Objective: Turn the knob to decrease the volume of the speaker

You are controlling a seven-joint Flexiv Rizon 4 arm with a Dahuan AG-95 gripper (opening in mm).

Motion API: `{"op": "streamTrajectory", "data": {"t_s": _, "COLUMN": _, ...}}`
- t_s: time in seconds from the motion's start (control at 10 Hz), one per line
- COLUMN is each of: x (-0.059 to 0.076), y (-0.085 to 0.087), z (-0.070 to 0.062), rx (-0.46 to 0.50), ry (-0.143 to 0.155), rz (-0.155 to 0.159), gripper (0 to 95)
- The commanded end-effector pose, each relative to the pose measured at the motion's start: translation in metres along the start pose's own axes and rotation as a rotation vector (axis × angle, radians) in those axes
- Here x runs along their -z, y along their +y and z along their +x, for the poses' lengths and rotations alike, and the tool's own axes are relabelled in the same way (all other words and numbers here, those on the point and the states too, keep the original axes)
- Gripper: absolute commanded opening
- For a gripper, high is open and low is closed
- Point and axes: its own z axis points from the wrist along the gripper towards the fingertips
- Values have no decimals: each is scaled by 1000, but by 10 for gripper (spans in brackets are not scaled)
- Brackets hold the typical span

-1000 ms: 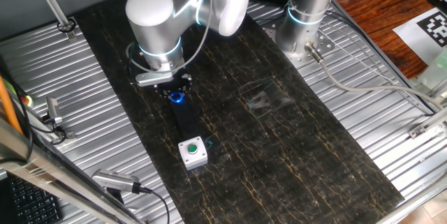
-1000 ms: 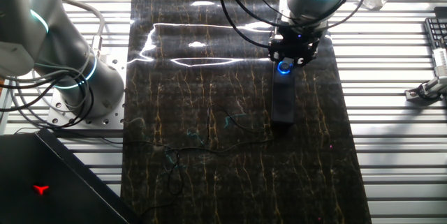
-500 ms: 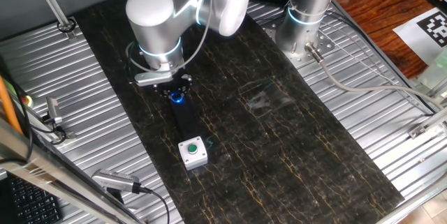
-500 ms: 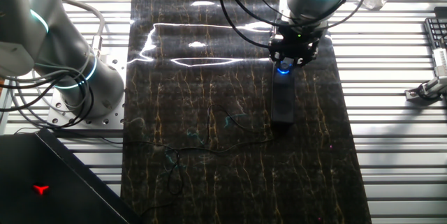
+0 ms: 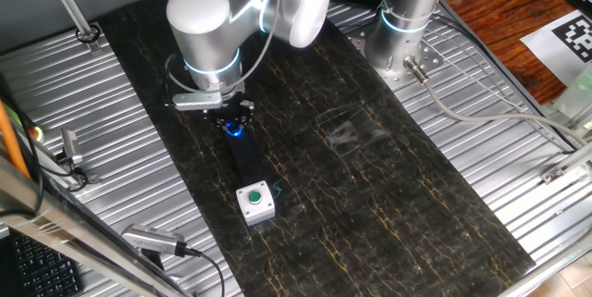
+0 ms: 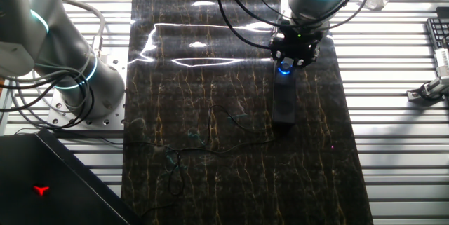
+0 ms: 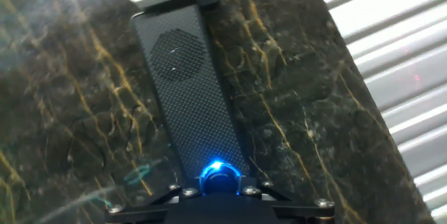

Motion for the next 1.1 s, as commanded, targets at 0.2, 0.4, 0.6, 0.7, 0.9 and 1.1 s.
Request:
{"op": "streamTrajectory", "data": {"t_s": 0.2, "x": 0, "y": 0, "z": 0, "rx": -161, "ry": -7, "rz": -9, "gripper": 0}}
{"op": "streamTrajectory", "data": {"t_s": 0.4, "x": 0, "y": 0, "z": 0, "rx": -235, "ry": -3, "rz": -11, "gripper": 0}}
{"op": "streamTrajectory", "data": {"t_s": 0.6, "x": 0, "y": 0, "z": 0, "rx": -296, "ry": 0, "rz": -14, "gripper": 0}}
{"op": "streamTrajectory", "data": {"t_s": 0.7, "x": 0, "y": 0, "z": 0, "rx": -301, "ry": 0, "rz": -14, "gripper": 0}}
{"op": "streamTrajectory", "data": {"t_s": 0.9, "x": 0, "y": 0, "z": 0, "rx": -294, "ry": -1, "rz": -14, "gripper": 0}}
{"op": "streamTrajectory", "data": {"t_s": 1.1, "x": 0, "y": 0, "z": 0, "rx": -226, "ry": -1, "rz": -13, "gripper": 0}}
